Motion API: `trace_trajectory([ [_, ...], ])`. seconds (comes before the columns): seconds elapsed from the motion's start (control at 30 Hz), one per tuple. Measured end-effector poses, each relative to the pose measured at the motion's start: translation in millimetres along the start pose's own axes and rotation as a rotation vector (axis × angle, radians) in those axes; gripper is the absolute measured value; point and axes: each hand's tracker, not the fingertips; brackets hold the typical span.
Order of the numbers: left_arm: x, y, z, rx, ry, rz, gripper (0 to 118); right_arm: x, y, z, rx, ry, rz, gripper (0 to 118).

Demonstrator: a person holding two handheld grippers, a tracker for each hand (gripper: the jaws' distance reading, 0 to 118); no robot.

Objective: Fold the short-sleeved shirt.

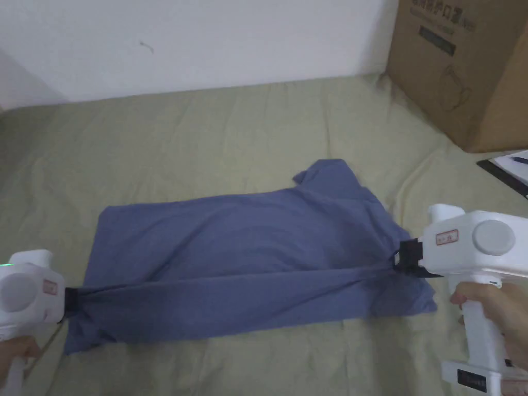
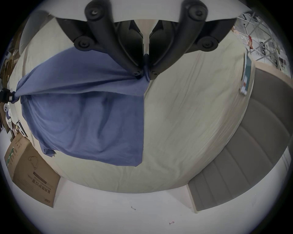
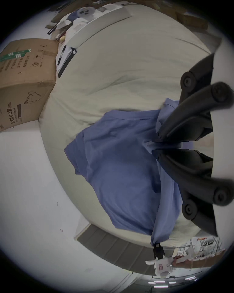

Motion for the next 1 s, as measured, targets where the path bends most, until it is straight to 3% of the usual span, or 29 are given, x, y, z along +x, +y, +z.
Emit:
trace_trajectory([
  [0.03, 1, 4, -8, -0.011, 0.008, -0.009, 15, 0, 6, -11, -0.014, -0.025, -0.011, 9],
  [0.07, 6, 5, -13, -0.039, 0.04, -0.026, 41, -1, 8, -22, -0.017, -0.062, -0.016, 9],
  [0.1, 5, 5, -19, -0.081, 0.062, -0.041, 88, -1, 9, -32, -0.028, -0.095, 0.009, 22],
  [0.13, 2, 3, -19, -0.098, 0.059, -0.031, 108, -2, 9, -38, -0.051, -0.138, 0.022, 51],
  [0.17, -3, -2, -14, -0.078, 0.037, -0.015, 113, -3, 6, -43, -0.075, -0.164, 0.057, 92],
  [0.2, -7, -7, -5, -0.042, -0.011, 0.022, 113, -3, 1, -45, -0.085, -0.189, 0.081, 115],
  [0.3, -26, -23, 12, -0.043, -0.021, 0.073, 113, 2, -12, -21, -0.014, -0.093, 0.073, 107],
  [0.37, -36, -38, 28, -0.024, -0.019, 0.103, 111, 3, -19, -2, -0.023, -0.112, 0.067, 106],
  [0.4, -41, -48, 38, -0.015, -0.029, 0.121, 105, 3, -26, 10, 0.005, -0.113, 0.062, 98],
  [0.43, -44, -57, 46, -0.005, -0.05, 0.137, 94, 2, -33, 21, 0.045, -0.084, 0.064, 84],
  [0.47, -46, -65, 53, 0.001, -0.068, 0.155, 72, 0, -42, 33, 0.062, -0.046, 0.073, 59],
  [0.5, -47, -76, 61, 0.016, -0.084, 0.171, 29, -2, -49, 43, 0.077, -0.014, 0.073, 25],
  [0.53, -47, -86, 64, 0.032, -0.088, 0.179, 1, -5, -59, 50, 0.083, 0.013, 0.072, 6],
  [0.57, -46, -96, 66, 0.028, -0.086, 0.188, 0, -8, -69, 54, 0.078, 0.016, 0.063, 0],
  [0.77, -43, -112, 63, 0.035, -0.209, 0.248, 0, -25, -103, 57, 0.04, 0.069, 0.077, 0],
  [0.83, -38, -99, 59, 0.072, -0.209, 0.208, 2, -28, -107, 50, 0.017, 0.076, 0.059, 0],
  [0.87, -35, -87, 54, 0.069, -0.211, 0.196, 17, -30, -108, 48, 0.016, 0.076, 0.057, 0],
  [0.9, -32, -77, 48, 0.058, -0.212, 0.18, 61, -31, -107, 46, 0.012, 0.075, 0.055, 0],
  [0.93, -29, -69, 42, 0.062, -0.23, 0.184, 92, -34, -108, 45, 0.006, 0.068, 0.058, 0],
  [0.97, -28, -62, 35, 0.089, -0.27, 0.2, 105, -36, -108, 44, 0.005, 0.061, 0.065, 0],
  [1.0, -26, -54, 27, 0.096, -0.304, 0.228, 106, -37, -109, 44, 0.004, 0.056, 0.072, 0],
])
